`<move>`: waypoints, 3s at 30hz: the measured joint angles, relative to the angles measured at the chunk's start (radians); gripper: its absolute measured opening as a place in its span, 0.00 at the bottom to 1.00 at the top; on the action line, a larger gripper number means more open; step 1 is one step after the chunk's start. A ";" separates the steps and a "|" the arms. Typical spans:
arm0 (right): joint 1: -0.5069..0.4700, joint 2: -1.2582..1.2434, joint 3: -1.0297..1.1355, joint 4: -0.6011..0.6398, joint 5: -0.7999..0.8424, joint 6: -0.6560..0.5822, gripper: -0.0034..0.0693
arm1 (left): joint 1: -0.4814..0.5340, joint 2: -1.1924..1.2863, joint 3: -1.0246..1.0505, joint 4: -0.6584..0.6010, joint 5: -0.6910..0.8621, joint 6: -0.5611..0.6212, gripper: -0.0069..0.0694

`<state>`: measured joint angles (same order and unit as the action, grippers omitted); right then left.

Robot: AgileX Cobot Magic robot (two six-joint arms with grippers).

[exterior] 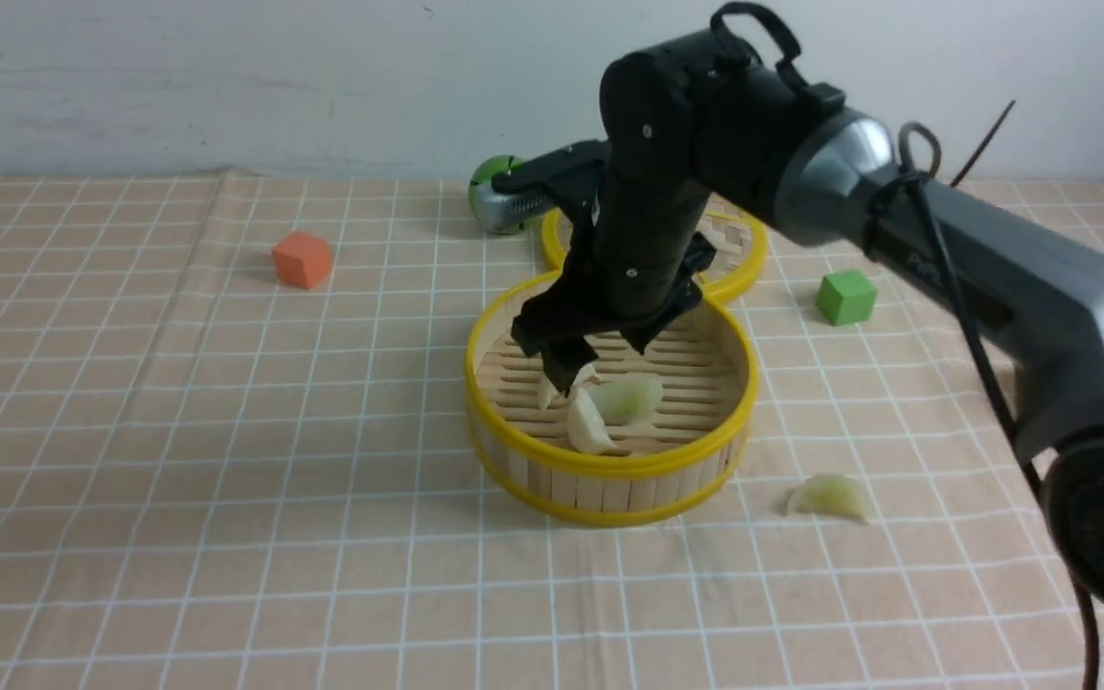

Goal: Put the dumplings into the steamer on the table with the brown tablecloth.

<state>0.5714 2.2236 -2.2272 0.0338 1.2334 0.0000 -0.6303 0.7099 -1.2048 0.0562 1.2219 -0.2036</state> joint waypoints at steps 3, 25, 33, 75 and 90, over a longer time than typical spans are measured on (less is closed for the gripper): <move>0.000 -0.087 0.048 -0.009 0.000 -0.023 0.79 | 0.000 0.000 0.000 -0.001 -0.013 0.000 0.09; -0.261 -0.305 0.806 -0.092 -0.260 -0.195 0.71 | 0.000 0.034 0.000 -0.026 -0.064 0.000 0.09; -0.261 -0.221 0.806 -0.083 -0.385 -0.318 0.71 | 0.000 0.071 0.000 -0.030 -0.064 0.000 0.10; -0.161 0.122 0.146 0.057 -0.368 -0.065 0.35 | 0.000 0.082 0.113 -0.037 -0.116 0.023 0.11; -0.161 -0.150 0.112 0.061 -0.123 -0.102 0.53 | 0.000 -0.075 0.533 -0.035 -0.526 0.023 0.12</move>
<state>0.4103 2.0734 -2.1151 0.0944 1.1104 -0.1016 -0.6303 0.6346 -0.6716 0.0209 0.6955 -0.1806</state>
